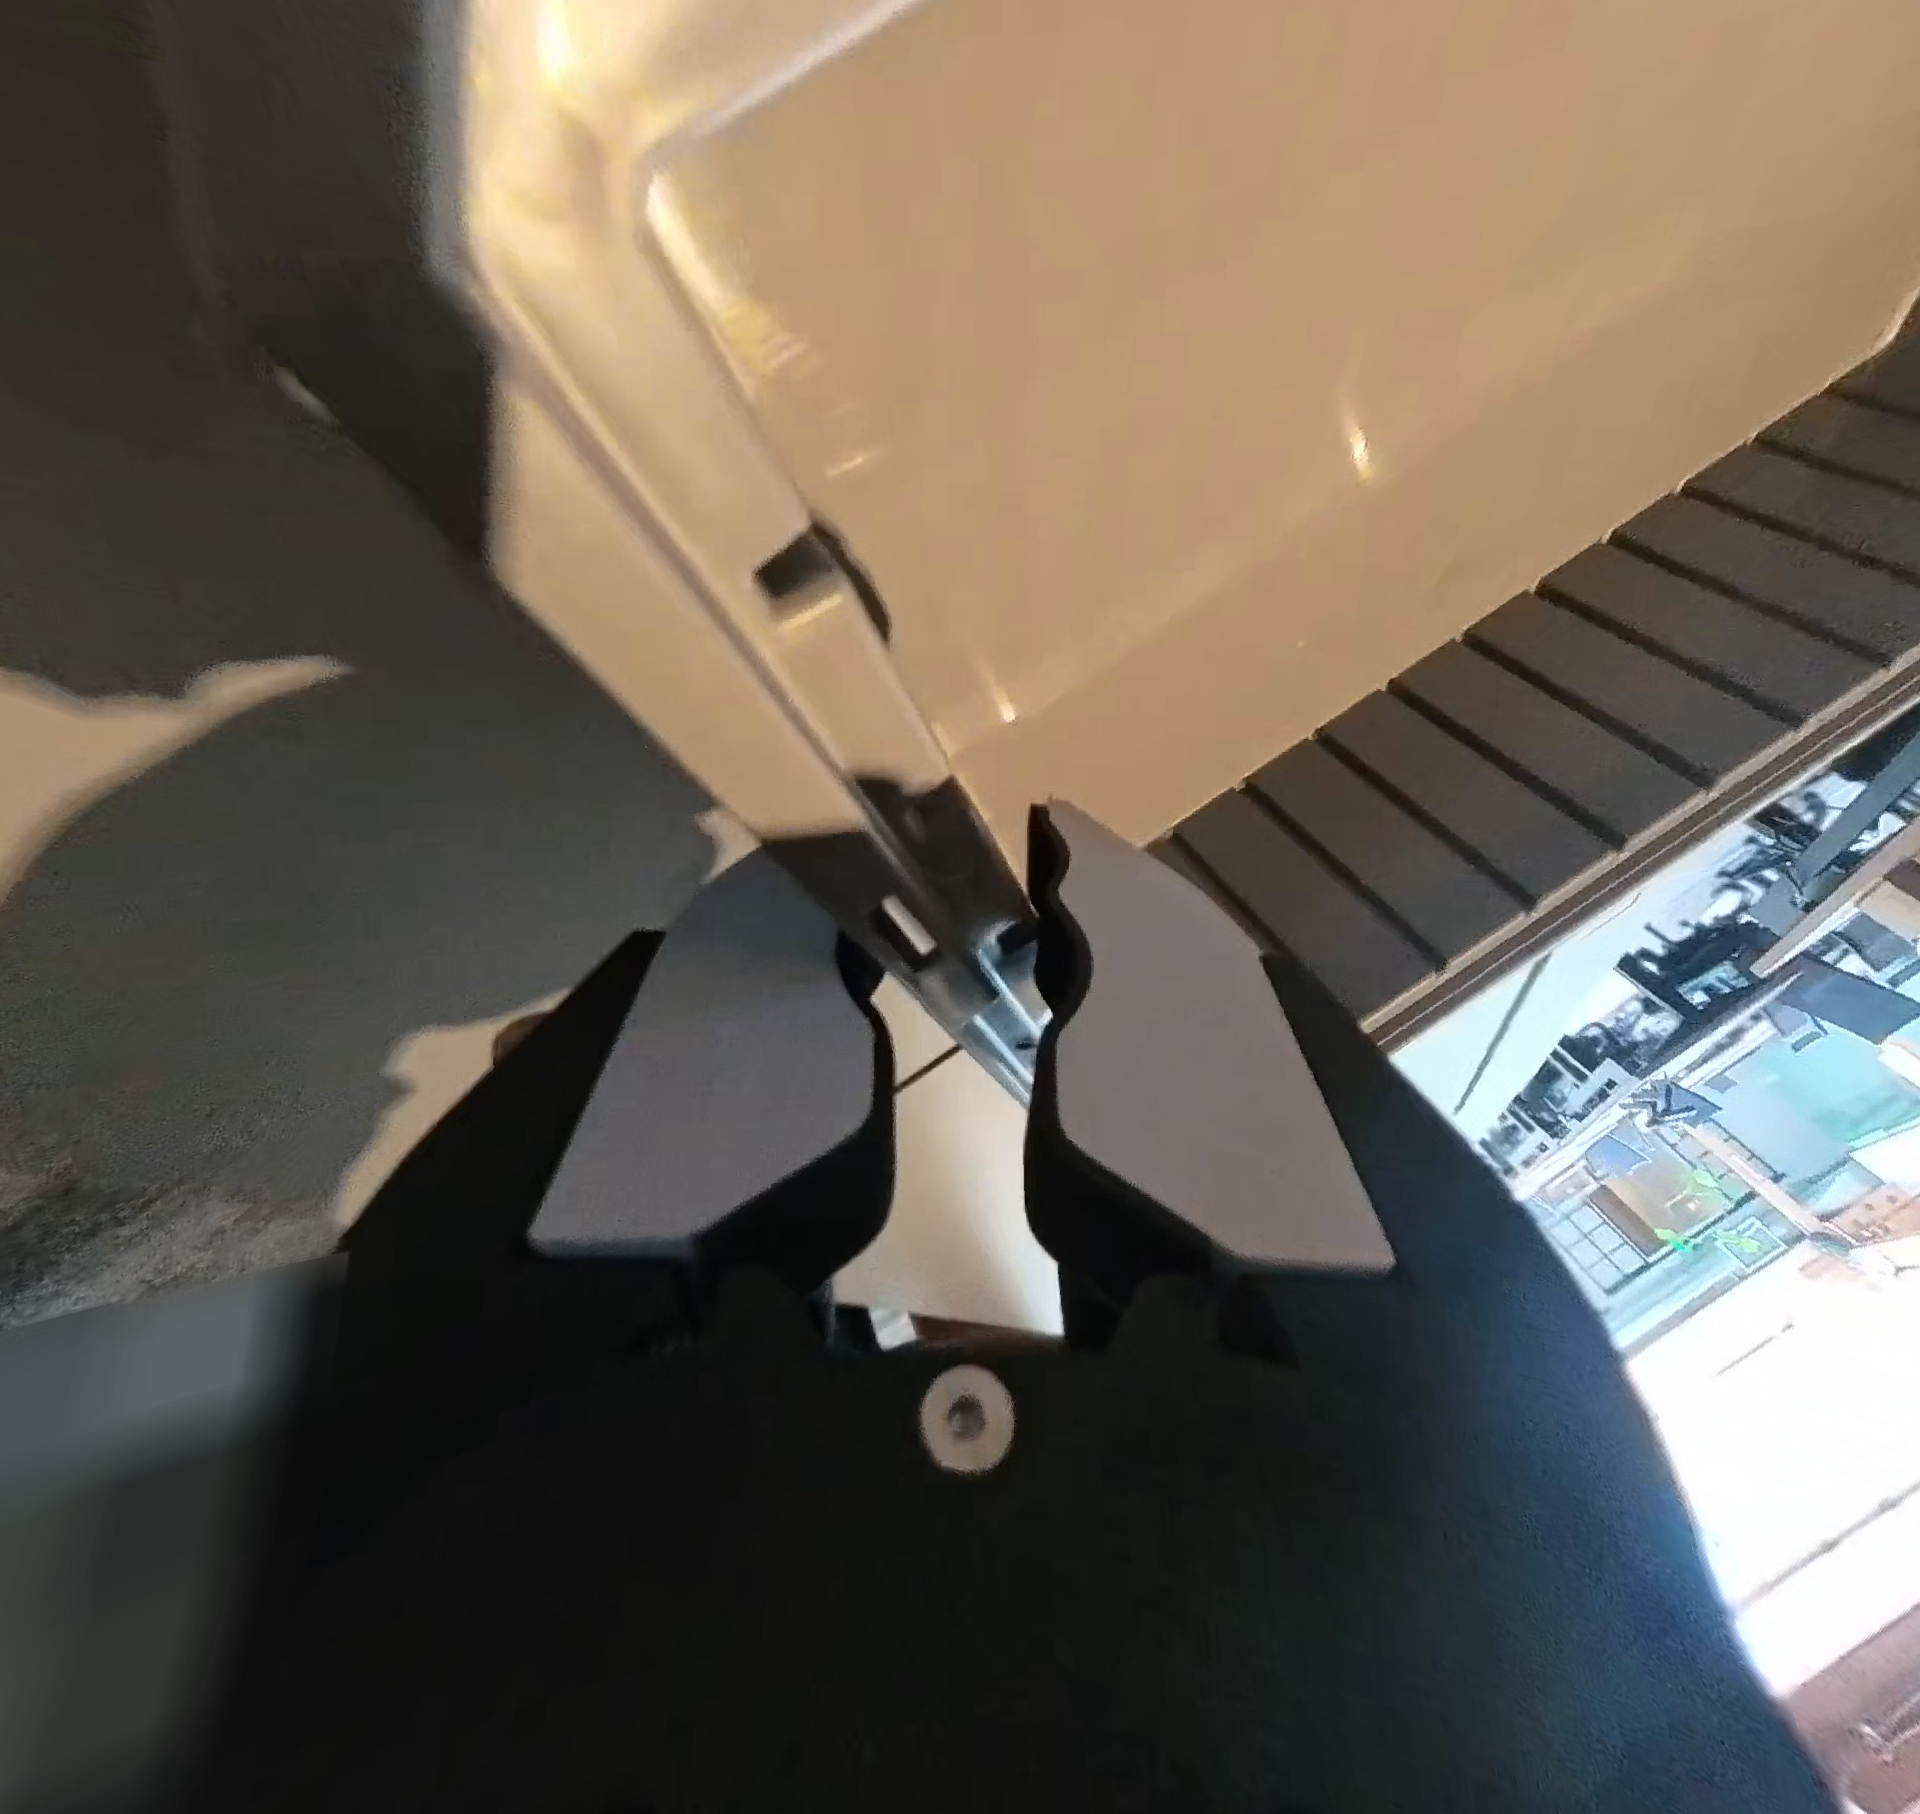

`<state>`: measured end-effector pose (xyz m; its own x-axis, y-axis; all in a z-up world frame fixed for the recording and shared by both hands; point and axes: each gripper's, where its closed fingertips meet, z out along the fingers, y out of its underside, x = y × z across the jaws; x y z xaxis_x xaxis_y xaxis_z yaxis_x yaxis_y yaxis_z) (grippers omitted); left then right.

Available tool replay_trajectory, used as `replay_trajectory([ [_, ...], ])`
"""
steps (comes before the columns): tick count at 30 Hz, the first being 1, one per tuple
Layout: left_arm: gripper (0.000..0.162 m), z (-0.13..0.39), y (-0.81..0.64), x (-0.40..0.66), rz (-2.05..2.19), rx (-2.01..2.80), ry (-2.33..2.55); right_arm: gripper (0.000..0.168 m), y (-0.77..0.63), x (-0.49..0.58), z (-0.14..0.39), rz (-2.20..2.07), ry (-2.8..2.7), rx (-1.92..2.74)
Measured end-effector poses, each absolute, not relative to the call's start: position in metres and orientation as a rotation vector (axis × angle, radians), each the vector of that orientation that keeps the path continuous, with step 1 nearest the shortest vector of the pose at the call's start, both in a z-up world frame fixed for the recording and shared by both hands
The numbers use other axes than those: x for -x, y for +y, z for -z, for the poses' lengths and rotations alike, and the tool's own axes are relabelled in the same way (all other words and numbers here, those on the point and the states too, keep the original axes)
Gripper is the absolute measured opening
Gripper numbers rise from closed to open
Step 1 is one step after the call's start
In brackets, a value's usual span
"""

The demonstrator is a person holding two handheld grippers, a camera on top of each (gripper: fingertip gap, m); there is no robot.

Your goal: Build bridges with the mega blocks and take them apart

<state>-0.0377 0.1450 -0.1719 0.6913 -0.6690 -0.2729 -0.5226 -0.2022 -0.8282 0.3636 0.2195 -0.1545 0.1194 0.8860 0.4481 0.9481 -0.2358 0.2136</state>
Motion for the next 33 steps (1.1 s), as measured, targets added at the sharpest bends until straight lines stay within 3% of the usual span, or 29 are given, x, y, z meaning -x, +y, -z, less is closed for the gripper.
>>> replay_trajectory([
  [5, 0.035, 0.172, 0.144, 0.038, 0.175, 1.867, 0.937, 0.024, 0.247, -0.358, 0.155, 0.716, -1.883, 2.229],
  [13, 0.038, 0.167, 0.144, 0.041, 0.209, 1.858, 0.905, 0.040, 0.251, -0.352, 0.149, 0.680, -1.853, 2.067],
  [16, 0.043, 0.153, 0.139, 0.051, 0.252, 1.857, 0.822, 0.058, 0.234, -0.341, 0.129, 0.543, -1.715, 1.990],
  [21, 0.045, 0.106, 0.127, 0.108, 0.124, 1.899, 0.657, 0.054, 0.160, -0.296, 0.111, 0.209, -1.663, 1.812],
  [26, 0.048, 0.051, 0.114, 0.209, -0.308, 2.004, 0.524, 0.052, 0.101, -0.250, 0.146, 0.053, -1.773, 1.732],
  [33, 0.061, 0.071, 0.101, 0.308, -0.443, 2.275, 0.284, 0.052, 0.080, -0.214, 0.196, -0.116, -1.837, 1.770],
])
